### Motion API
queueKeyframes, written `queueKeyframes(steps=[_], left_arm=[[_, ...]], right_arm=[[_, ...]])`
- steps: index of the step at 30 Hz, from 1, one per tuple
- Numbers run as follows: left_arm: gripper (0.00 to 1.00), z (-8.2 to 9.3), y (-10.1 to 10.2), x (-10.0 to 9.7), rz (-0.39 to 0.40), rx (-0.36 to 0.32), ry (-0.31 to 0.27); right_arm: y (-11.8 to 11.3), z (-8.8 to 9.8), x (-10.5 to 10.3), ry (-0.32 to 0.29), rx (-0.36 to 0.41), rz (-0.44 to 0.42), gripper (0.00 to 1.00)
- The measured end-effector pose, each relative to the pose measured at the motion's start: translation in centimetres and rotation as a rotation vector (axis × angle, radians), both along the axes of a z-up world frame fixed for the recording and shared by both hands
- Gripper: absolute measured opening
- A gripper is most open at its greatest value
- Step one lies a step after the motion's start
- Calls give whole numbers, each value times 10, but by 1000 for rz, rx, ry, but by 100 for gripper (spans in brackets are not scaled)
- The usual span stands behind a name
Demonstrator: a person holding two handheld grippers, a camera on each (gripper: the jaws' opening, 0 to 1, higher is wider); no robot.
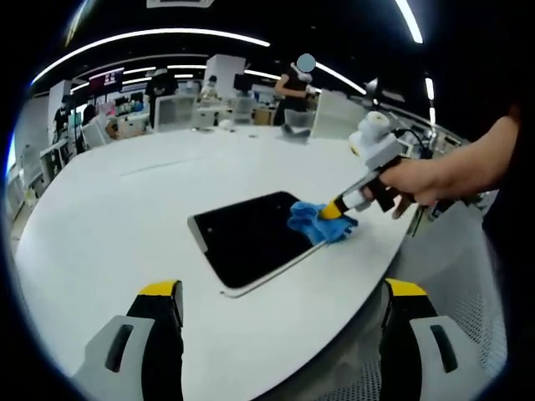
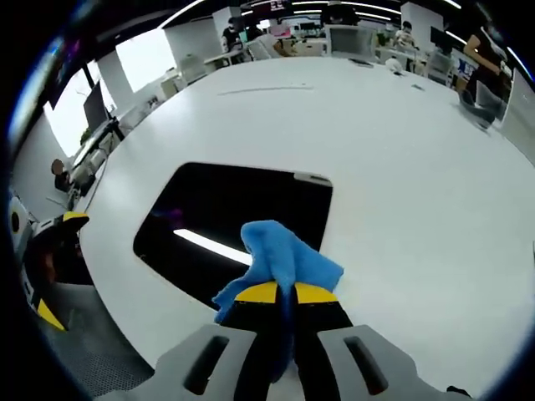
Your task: Wipe the mirror surface with the cleaning cloth until all visible marks leave the cleaned area.
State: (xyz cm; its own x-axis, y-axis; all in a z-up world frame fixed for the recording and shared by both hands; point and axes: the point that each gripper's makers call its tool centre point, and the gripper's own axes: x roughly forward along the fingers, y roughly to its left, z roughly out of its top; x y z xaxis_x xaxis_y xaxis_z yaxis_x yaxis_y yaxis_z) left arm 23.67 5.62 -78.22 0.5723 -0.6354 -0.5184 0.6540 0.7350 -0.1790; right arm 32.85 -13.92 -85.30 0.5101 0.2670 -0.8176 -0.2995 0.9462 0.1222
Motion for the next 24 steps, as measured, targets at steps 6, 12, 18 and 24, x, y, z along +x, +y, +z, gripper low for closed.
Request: queueKeyframes(steps=[6,12,18,24], left_arm=[[99,-1,0,0,-2,0,2],[99,-1,1,0,-1,5,0],[99,-1,1,0,2,2,2],[99,-1,1,0,0,4,4]], right_arm=[[0,0,11,-6,-21,2,0],[0,0,21,-6,-23,-6,0],[0,0,33,2,-17,-20,0],[-2,0,46,8,-6,-36,0]])
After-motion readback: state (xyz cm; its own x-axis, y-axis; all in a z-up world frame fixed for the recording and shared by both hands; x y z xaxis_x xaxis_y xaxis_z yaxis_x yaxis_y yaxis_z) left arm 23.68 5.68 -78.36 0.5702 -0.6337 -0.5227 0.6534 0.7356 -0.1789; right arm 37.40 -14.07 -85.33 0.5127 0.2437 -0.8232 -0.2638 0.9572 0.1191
